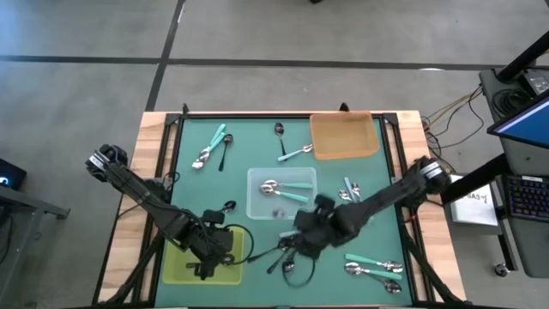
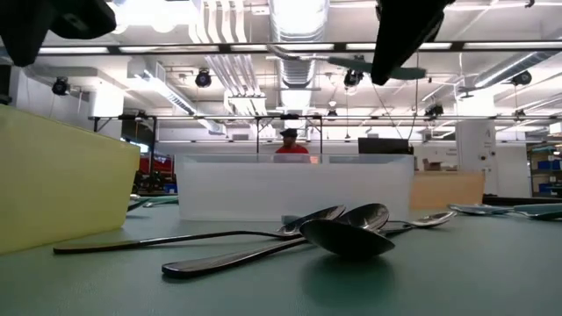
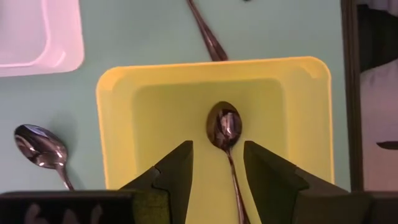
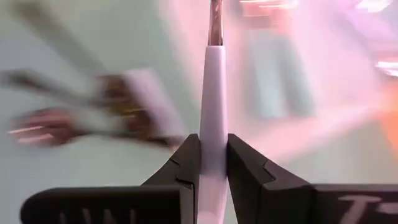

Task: Sort silverware by color (type)
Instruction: Put the purple spoon into the orange bin, then put the black spoon into the yellow bin, then put the green spoon into the transparent bin

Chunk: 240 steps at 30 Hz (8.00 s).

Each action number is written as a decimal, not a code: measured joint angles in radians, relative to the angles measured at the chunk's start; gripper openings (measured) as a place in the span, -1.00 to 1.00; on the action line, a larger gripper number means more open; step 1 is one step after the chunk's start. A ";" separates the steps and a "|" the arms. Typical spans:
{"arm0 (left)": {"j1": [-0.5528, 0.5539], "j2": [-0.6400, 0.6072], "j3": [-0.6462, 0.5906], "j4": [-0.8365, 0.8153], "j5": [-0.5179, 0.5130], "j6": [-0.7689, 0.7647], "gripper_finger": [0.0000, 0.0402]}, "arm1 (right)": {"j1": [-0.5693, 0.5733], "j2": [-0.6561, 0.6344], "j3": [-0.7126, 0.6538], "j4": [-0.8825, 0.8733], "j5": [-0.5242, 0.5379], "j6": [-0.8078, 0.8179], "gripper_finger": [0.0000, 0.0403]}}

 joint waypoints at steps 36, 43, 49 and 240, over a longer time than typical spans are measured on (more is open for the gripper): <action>0.000 0.001 -0.022 -0.081 -0.175 -0.018 -0.37 | -1.038 -0.320 -0.417 0.065 -0.046 -0.262 -0.22; -0.002 0.002 -0.022 -0.078 -0.190 -0.098 -0.37 | -0.760 -0.350 -0.417 0.076 -0.246 -0.208 -0.25; -0.002 0.002 -0.025 0.005 -0.223 -0.091 -0.37 | -0.391 -0.352 -0.417 0.130 -0.125 -0.103 -0.26; -0.118 0.343 0.334 -0.664 -0.500 -0.649 -0.30 | -0.179 -0.075 -0.092 0.226 0.014 -0.288 -0.19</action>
